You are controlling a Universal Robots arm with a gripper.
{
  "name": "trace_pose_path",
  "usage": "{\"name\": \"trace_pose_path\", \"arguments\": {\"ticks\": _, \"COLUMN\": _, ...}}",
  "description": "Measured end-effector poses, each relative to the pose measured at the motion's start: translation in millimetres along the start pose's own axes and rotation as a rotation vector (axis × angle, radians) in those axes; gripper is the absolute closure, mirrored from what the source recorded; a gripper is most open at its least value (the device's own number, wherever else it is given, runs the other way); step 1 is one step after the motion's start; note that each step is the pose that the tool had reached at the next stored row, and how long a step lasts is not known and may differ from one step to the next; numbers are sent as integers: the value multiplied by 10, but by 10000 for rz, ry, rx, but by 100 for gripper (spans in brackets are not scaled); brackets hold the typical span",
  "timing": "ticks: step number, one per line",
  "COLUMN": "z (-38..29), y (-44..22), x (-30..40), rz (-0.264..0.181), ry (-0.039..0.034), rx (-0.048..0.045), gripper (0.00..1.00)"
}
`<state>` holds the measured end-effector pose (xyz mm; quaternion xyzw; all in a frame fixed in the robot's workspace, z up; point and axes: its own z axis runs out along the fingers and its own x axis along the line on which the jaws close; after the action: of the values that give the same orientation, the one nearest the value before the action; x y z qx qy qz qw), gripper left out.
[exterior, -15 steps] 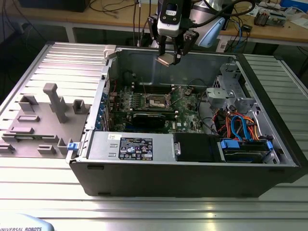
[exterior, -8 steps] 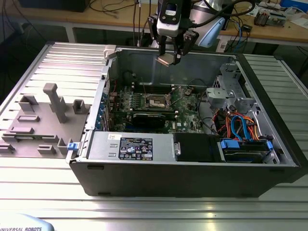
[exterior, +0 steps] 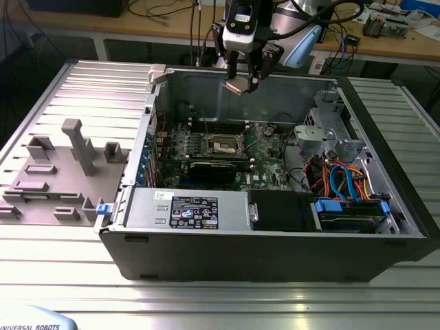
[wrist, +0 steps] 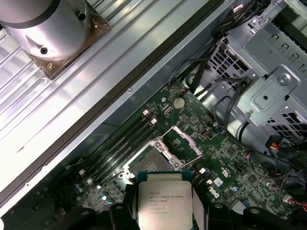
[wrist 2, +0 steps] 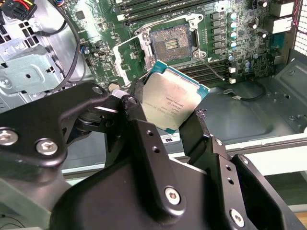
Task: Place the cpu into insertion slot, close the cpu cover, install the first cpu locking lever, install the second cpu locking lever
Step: 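Place the cpu into insertion slot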
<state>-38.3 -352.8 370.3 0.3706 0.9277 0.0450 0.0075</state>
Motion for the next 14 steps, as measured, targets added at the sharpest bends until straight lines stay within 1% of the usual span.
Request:
{"name": "trace_pose_path", "arguments": {"ticks": 5, "z": 0, "y": 0, "x": 0, "rz": 113, "ry": -10, "rx": -2, "gripper": 46}}
{"name": "trace_pose_path", "arguments": {"ticks": 14, "z": 8, "y": -1, "x": 0, "rz": 1036, "ry": -93, "rx": -20, "gripper": 46}}
